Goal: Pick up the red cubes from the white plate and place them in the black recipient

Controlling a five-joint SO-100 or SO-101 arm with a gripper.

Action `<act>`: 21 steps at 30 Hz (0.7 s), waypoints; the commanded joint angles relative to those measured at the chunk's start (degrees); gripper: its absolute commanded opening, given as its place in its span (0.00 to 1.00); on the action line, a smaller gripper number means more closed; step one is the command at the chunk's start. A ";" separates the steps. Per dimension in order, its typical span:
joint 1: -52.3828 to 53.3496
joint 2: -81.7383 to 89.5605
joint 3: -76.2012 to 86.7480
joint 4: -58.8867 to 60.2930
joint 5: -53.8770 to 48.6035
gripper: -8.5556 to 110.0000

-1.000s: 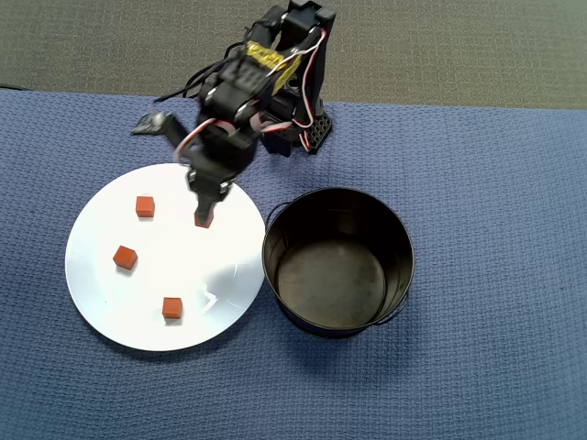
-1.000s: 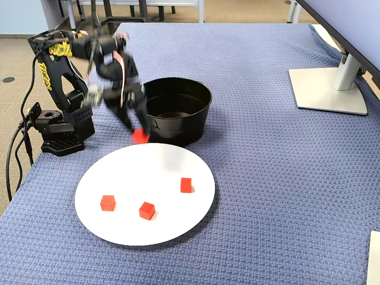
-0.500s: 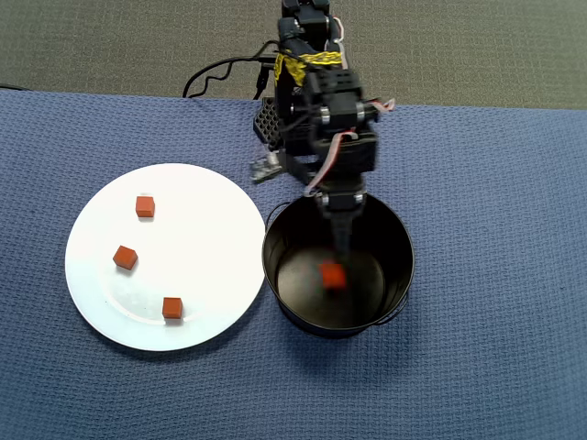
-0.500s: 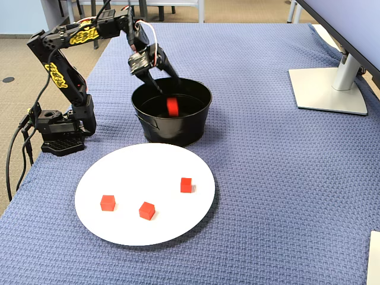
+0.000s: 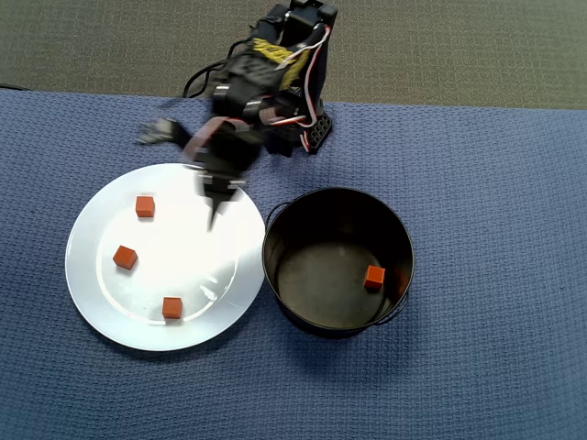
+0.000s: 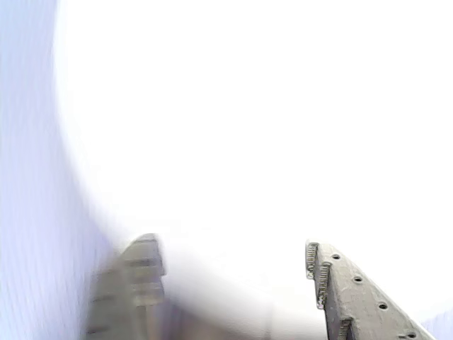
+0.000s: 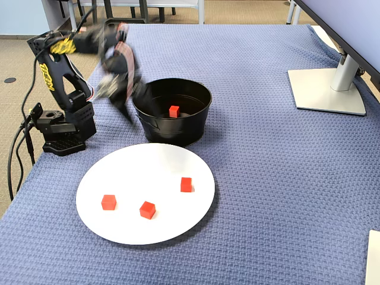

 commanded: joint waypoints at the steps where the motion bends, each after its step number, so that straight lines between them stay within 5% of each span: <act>1: 9.93 -6.15 2.99 -8.61 -4.31 0.17; 21: 20.92 -15.91 2.29 -7.65 -42.01 0.24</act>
